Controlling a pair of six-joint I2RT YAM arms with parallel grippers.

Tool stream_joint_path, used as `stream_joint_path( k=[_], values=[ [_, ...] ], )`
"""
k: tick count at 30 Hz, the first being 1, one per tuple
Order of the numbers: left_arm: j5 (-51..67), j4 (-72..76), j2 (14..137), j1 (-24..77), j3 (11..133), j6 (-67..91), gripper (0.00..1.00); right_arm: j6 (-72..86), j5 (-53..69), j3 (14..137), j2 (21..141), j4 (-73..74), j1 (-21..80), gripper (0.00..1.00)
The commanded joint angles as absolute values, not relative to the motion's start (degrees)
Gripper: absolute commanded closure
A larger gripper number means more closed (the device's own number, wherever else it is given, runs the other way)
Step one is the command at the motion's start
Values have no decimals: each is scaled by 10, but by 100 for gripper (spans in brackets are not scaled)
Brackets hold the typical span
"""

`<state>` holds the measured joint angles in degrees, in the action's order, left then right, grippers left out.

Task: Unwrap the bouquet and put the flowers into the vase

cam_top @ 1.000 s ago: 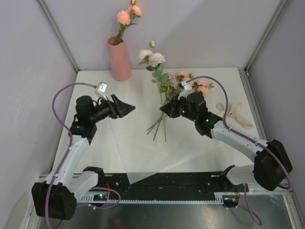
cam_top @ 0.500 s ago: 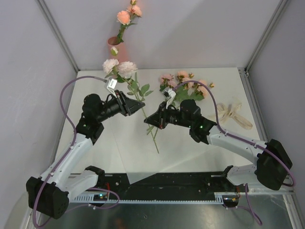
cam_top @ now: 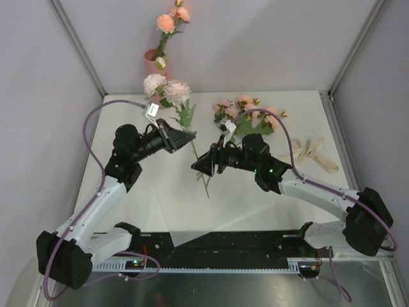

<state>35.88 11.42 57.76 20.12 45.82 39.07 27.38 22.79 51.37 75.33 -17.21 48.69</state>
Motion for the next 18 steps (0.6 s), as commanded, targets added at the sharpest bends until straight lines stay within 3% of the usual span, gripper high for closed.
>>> stream_joint_path(
  k=[1, 4, 6, 12, 18],
  values=[
    [277, 134, 581, 195, 506, 331, 100, 258, 207, 505, 700, -168, 491, 25],
    [185, 123, 579, 188, 533, 268, 100, 240, 169, 492, 664, -138, 490, 8],
    [101, 122, 578, 187, 549, 210, 100, 226, 142, 484, 637, -114, 488, 3],
    [-120, 162, 641, 177, 664, 24, 100, 206, 77, 451, 562, -72, 473, 1],
    [-126, 197, 785, 110, 858, -5, 100, 218, 69, 425, 520, -62, 461, 1]
  ],
)
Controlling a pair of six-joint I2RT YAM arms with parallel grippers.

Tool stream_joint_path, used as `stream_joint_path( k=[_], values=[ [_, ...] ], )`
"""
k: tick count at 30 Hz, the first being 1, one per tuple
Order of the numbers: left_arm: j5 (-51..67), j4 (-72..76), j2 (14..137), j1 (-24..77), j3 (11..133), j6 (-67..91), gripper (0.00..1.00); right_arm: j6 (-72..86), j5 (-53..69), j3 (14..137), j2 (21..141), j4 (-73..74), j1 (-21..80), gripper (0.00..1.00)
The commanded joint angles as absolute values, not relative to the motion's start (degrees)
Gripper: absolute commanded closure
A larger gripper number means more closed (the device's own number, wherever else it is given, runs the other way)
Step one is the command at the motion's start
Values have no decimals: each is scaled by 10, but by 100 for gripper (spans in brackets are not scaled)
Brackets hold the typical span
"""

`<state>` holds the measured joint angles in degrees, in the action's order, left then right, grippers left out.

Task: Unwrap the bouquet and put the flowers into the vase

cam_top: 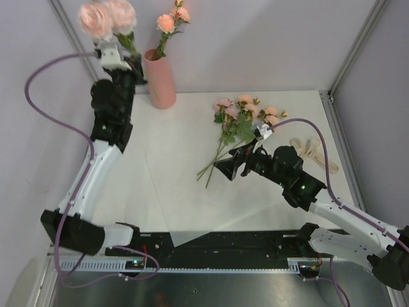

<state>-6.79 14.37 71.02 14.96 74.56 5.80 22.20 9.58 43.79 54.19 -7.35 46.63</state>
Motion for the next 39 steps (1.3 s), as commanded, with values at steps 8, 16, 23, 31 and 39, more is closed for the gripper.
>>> stream_joint_path(
  k=[8, 16, 23, 31, 39],
  values=[
    [-79, 286, 987, 51, 1089, 10, 100, 208, 62, 423, 491, -36, 454, 1],
    [-37, 312, 1098, 38, 1206, 40, 100, 194, 49, 422, 463, -4, 443, 1],
    [-12, 316, 1143, 36, 1194, 70, 100, 194, 62, 423, 462, -7, 431, 1],
    [-20, 328, 1182, 37, 1140, 56, 99, 214, 93, 423, 457, -6, 425, 1],
    [28, 321, 1184, 38, 1071, 101, 68, 221, 100, 423, 464, -7, 425, 0]
  ],
)
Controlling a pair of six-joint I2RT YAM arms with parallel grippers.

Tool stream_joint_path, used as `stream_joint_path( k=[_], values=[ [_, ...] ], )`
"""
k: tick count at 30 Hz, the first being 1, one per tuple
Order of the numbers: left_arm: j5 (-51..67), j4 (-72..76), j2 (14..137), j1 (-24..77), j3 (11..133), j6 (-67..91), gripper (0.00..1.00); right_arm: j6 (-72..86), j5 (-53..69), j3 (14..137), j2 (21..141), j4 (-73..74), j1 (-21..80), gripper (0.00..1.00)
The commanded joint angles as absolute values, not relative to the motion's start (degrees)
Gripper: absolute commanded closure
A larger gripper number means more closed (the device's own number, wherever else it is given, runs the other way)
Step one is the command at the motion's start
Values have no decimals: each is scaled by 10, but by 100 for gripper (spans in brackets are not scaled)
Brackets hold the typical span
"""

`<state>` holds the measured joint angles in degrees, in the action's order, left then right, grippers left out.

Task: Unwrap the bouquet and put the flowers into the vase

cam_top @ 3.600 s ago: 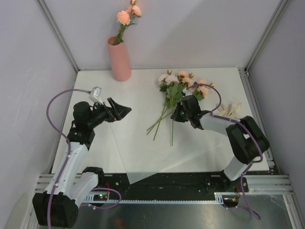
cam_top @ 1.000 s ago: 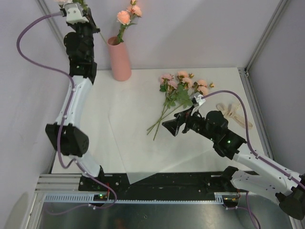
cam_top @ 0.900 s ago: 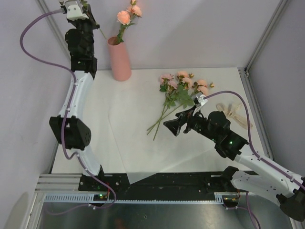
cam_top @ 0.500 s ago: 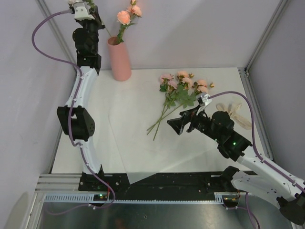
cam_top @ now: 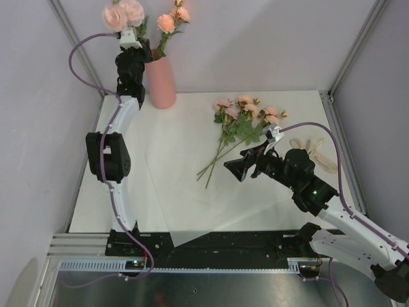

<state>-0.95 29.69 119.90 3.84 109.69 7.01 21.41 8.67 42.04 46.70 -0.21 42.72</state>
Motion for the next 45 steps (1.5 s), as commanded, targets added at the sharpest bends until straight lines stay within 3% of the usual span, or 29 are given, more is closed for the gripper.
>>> stream_joint_path(
  k=[1, 5, 10, 14, 24, 38, 45],
  values=[
    [32, 321, 1177, 38, 1055, 110, 65, 223, 101, 423, 465, -10, 425, 1],
    [32, 317, 1144, 38, 1002, 122, 49, 228, 110, 427, 471, -17, 424, 1],
    [18, 292, 1085, 38, 929, 128, 19, 239, 109, 429, 479, -19, 425, 1],
    [18, 268, 1020, 38, 856, 154, 9, 264, 100, 430, 490, -22, 425, 1],
    [89, 239, 854, 39, 656, 209, 1, 361, 55, 431, 522, -10, 397, 1],
    [156, -58, 612, 57, 533, 215, 0, 411, 15, 431, 610, 35, 318, 1],
    [195, -68, 506, 57, 433, 263, 0, 431, 37, 430, 722, -61, 276, 9]
  ],
)
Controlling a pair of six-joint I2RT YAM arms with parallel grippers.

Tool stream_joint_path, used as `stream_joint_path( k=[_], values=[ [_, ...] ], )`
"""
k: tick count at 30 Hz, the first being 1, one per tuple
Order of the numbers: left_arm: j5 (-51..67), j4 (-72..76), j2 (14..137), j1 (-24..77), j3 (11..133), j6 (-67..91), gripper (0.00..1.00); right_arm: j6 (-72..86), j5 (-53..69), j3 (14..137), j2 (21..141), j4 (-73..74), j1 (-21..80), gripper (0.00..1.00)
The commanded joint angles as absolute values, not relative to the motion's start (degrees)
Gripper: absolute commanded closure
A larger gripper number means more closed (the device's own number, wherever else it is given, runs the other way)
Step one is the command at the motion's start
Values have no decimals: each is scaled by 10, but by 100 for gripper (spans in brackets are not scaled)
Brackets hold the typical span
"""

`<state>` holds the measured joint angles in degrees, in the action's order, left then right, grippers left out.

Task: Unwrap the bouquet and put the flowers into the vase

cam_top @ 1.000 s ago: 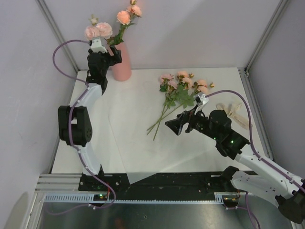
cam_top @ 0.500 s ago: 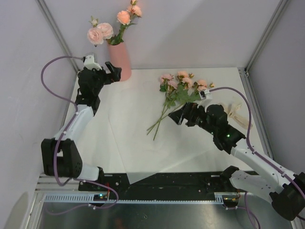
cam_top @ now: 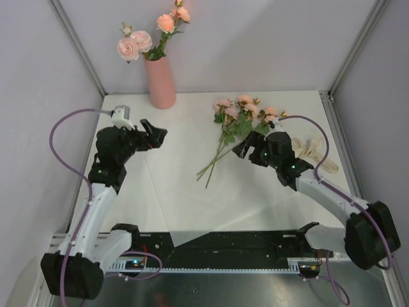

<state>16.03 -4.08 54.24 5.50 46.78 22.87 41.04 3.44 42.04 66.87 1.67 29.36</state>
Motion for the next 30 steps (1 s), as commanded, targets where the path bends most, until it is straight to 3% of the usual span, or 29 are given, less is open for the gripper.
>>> stream_joint_path(
  k=[1, 9, 13, 30],
  values=[
    [195, -69, 502, 57, 426, 266, 0, 435, 43, 429, 746, -84, 270, 11],
    [219, -81, 490, 58, 427, 268, 0, 521, 63, 430, 912, -242, 219, 40],
    [227, -81, 488, 57, 423, 261, 0, 548, 61, 430, 971, -320, 207, 50],
    [222, -81, 493, 57, 420, 264, 0, 596, 37, 482, 1110, -386, 187, 57]
  ],
)
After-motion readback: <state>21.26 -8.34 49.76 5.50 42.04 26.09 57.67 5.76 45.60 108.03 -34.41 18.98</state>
